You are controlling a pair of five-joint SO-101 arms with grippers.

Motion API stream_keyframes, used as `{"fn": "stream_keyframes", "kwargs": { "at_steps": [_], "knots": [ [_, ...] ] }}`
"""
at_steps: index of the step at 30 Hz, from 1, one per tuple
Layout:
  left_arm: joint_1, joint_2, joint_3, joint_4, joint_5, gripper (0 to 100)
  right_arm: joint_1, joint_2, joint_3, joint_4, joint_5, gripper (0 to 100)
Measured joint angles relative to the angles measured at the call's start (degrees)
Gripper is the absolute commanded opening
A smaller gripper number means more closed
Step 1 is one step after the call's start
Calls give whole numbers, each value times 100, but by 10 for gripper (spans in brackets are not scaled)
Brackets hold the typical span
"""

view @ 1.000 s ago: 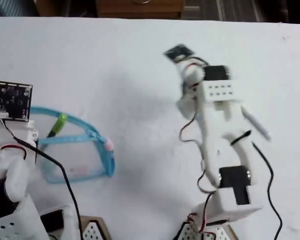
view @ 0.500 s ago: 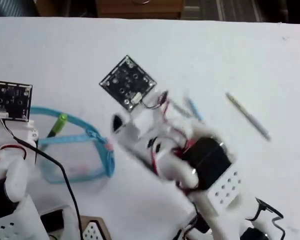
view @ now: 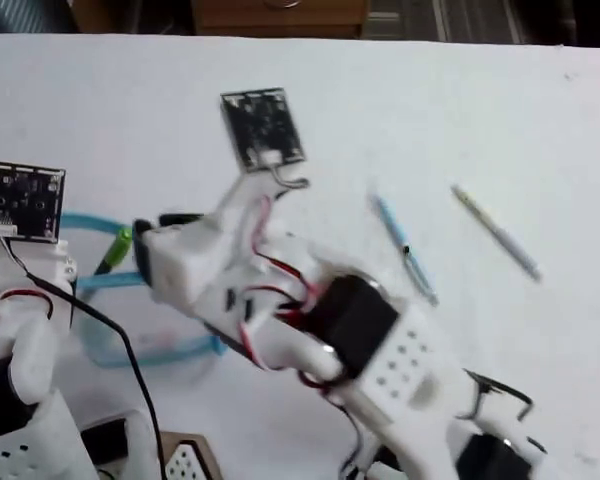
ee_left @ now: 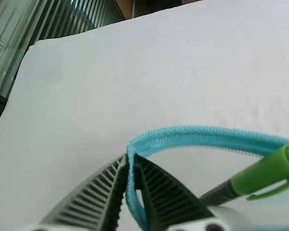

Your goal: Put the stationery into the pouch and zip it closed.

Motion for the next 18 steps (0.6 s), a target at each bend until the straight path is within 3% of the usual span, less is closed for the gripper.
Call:
{"fn": "stream_keyframes", "kwargs": {
  "at_steps": [7, 18],
  "knots": [
    [0, 0, 0, 0, 0, 23, -316, 1213, -923, 378, -211, 98],
    [0, 0, 0, 0, 0, 23, -316, 1609, -1090, 809, -229, 94]
  ]
}}
